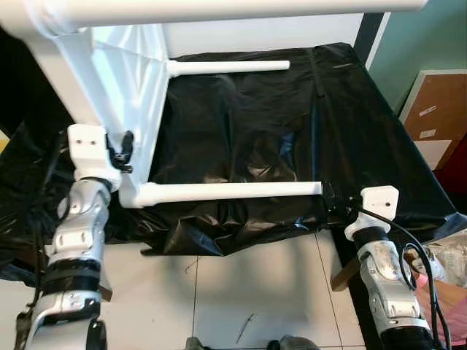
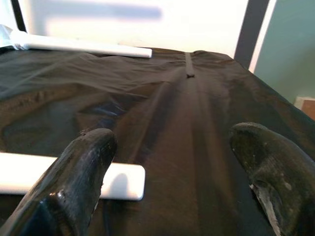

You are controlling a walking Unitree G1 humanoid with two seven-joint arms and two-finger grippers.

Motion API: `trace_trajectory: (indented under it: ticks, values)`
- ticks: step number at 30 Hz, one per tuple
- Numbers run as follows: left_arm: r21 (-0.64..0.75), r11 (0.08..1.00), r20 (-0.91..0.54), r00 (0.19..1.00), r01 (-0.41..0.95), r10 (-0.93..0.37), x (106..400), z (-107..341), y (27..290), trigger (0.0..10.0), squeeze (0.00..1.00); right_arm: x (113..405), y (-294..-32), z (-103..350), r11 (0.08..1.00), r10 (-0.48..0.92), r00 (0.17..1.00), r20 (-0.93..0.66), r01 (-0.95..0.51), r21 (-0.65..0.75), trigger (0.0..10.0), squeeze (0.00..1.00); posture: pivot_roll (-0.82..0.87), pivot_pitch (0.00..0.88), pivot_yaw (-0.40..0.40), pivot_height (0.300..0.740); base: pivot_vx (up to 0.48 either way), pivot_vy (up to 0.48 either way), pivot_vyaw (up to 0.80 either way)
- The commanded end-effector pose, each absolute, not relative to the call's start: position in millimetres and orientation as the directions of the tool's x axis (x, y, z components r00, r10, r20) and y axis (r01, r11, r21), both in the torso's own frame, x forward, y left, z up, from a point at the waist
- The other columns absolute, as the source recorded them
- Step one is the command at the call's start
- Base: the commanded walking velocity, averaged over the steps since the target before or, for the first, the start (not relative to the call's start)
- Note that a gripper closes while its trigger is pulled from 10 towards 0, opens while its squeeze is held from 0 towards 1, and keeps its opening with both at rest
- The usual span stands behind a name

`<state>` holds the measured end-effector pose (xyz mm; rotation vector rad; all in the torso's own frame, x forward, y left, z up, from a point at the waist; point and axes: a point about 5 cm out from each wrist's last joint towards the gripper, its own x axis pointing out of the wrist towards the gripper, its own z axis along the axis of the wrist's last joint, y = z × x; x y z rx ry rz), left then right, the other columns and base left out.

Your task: Building children table

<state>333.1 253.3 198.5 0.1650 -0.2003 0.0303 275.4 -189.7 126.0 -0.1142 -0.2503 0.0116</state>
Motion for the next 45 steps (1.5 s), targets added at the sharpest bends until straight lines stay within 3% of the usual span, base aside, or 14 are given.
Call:
trace_trajectory:
  ticks: [1,23,24,28,29,30,31,37,38,40,41,45]
  values:
    - [0.170,0.956,0.260,0.946,-0.241,0.193,315.5,213.0,289.6,0.0,0.00,276.8,-188.4,121.9,0.995,0.032,0.974,0.225,-0.009,-0.103,10.0,0.00,-0.06,0.076,0.032,0.740,0.000,0.000,0.00]
    - [0.212,0.875,0.248,0.890,-0.436,0.383,279.1,215.2,348.3,0.0,0.00,280.4,-188.0,123.4,0.994,0.051,0.973,0.224,-0.028,-0.107,10.0,0.00,-0.05,0.079,0.016,0.740,0.000,0.000,0.00]
    - [0.217,0.882,0.234,0.900,-0.418,0.369,281.9,213.0,345.6,1.1,0.00,280.7,-188.2,123.5,0.994,0.052,0.973,0.224,-0.028,-0.107,10.0,0.00,-0.05,0.078,0.016,0.740,0.000,0.000,0.00]
    - [0.218,0.888,0.223,0.907,-0.404,0.358,283.6,211.5,343.3,1.1,0.00,281.0,-188.2,123.5,0.994,0.053,0.973,0.224,-0.029,-0.108,10.0,0.00,-0.05,0.078,0.016,0.740,0.000,0.000,0.00]
    - [0.223,0.898,0.209,0.919,-0.378,0.335,286.8,209.9,339.1,10.0,0.00,281.3,-188.3,123.7,0.994,0.054,0.973,0.225,-0.030,-0.108,10.0,0.00,-0.05,0.075,0.013,0.740,0.000,0.000,0.00]
    - [0.223,0.898,0.209,0.919,-0.378,0.335,286.8,209.9,339.1,10.0,0.00,281.3,-188.3,123.7,0.994,0.054,0.973,0.225,-0.030,-0.108,10.0,0.00,-0.05,0.075,0.013,0.740,0.000,0.000,0.00]
    - [0.197,0.939,0.193,0.950,-0.281,0.244,296.0,206.5,323.6,10.0,1.00,281.7,-188.8,124.2,0.993,0.056,0.973,0.225,-0.032,-0.110,10.0,0.00,-0.06,0.072,0.012,0.740,0.000,0.000,0.00]
    - [0.221,0.965,0.162,0.981,-0.144,0.109,306.0,203.1,305.2,10.0,1.00,280.6,-190.4,124.8,0.993,0.058,0.972,0.226,-0.032,-0.116,10.0,0.00,-0.07,0.071,0.014,0.740,0.000,0.000,0.00]
    - [0.241,0.962,0.152,0.984,-0.131,0.095,306.9,202.0,303.5,10.0,0.25,280.3,-190.7,124.6,0.993,0.057,0.973,0.226,-0.031,-0.116,10.0,0.00,-0.07,0.068,0.017,0.740,0.000,0.000,0.00]
    - [0.254,0.959,0.146,0.985,-0.123,0.088,307.4,201.1,302.7,10.0,0.25,280.2,-190.8,124.4,0.993,0.057,0.973,0.225,-0.031,-0.116,10.0,0.00,-0.07,0.068,0.017,0.740,0.000,0.000,0.00]
    - [0.256,0.962,0.131,0.989,-0.096,0.064,308.7,199.3,300.8,10.0,0.00,279.9,-190.7,124.0,0.993,0.056,0.973,0.224,-0.030,-0.116,10.0,0.00,-0.07,0.066,0.019,0.740,0.000,0.000,0.00]
    - [0.268,0.961,0.119,0.992,-0.073,0.042,309.2,199.0,299.4,10.0,0.00,279.5,-189.9,123.9,0.993,0.059,0.973,0.225,-0.033,-0.116,10.0,0.00,-0.07,0.065,0.022,0.740,0.000,0.000,0.00]
